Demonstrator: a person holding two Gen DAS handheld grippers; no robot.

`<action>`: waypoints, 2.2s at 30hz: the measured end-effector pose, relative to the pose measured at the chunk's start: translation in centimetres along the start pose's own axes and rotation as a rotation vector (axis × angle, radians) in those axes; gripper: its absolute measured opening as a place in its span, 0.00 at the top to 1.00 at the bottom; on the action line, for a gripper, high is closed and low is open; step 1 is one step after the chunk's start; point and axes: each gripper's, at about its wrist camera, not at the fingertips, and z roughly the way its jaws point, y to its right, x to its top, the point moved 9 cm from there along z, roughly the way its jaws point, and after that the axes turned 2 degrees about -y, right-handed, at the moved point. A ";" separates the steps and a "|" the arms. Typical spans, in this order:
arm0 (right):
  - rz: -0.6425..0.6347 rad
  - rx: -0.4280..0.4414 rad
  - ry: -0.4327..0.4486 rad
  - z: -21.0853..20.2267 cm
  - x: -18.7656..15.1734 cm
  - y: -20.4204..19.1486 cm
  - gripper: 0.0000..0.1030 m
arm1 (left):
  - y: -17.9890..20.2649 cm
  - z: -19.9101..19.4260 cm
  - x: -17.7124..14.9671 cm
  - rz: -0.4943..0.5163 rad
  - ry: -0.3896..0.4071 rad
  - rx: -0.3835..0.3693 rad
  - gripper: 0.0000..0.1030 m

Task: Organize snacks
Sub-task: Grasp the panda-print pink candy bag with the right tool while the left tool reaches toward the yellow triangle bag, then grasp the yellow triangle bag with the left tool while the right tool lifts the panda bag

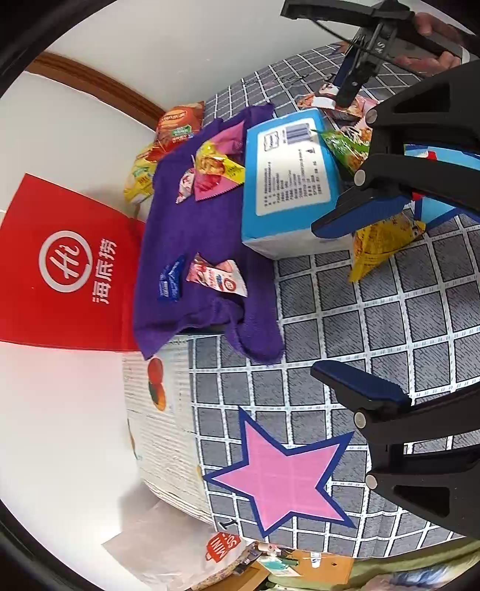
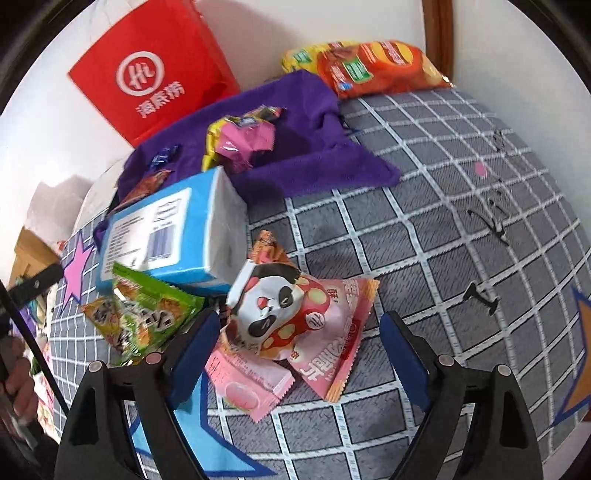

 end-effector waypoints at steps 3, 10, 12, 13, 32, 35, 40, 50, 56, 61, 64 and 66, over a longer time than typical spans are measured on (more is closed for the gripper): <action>0.039 0.027 -0.012 0.9 0.1 0.2 0.15 | 0.3 0.3 -0.4 0.016 -0.006 -0.004 0.35; 0.054 0.033 -0.030 2.4 0.4 -0.3 0.15 | 1.2 1.2 -1.4 0.040 -0.030 -0.025 0.35; 0.045 0.036 -0.029 2.7 0.5 -0.7 0.15 | 1.5 1.6 -1.9 0.041 -0.045 -0.041 0.35; 0.041 0.039 -0.028 2.8 0.6 -0.8 0.17 | 1.6 1.8 -2.2 0.041 -0.053 -0.051 0.35; -0.002 0.062 0.075 -1.2 1.5 -0.2 0.31 | 4.2 0.6 -3.8 0.067 -0.029 -0.143 0.35; 0.004 0.065 0.080 -1.8 1.2 0.2 0.31 | 4.6 1.8 -4.6 0.065 -0.051 -0.150 0.35; -0.004 0.060 0.083 -3.0 0.8 0.8 0.31 | 5.4 3.9 -5.8 0.045 -0.091 -0.177 0.37; -0.005 0.032 0.097 -3.8 0.4 1.3 0.31 | 5.4 5.5 -6.0 0.076 -0.092 -0.131 0.41; -0.021 0.022 0.086 -3.3 0.4 0.6 0.31 | 5.2 5.2 -5.9 0.097 -0.081 -0.135 0.51; -0.041 0.020 0.100 -4.0 0.5 -0.2 0.31 | 4.6 3.5 -5.4 0.098 -0.043 -0.145 0.52; -0.053 0.024 0.115 -4.8 0.7 -0.8 0.31 | 4.0 1.9 -4.8 0.096 -0.012 -0.136 0.52; -0.066 0.026 0.131 -5.6 0.9 -1.3 0.31 | 3.7 0.8 -4.3 0.093 0.010 -0.133 0.52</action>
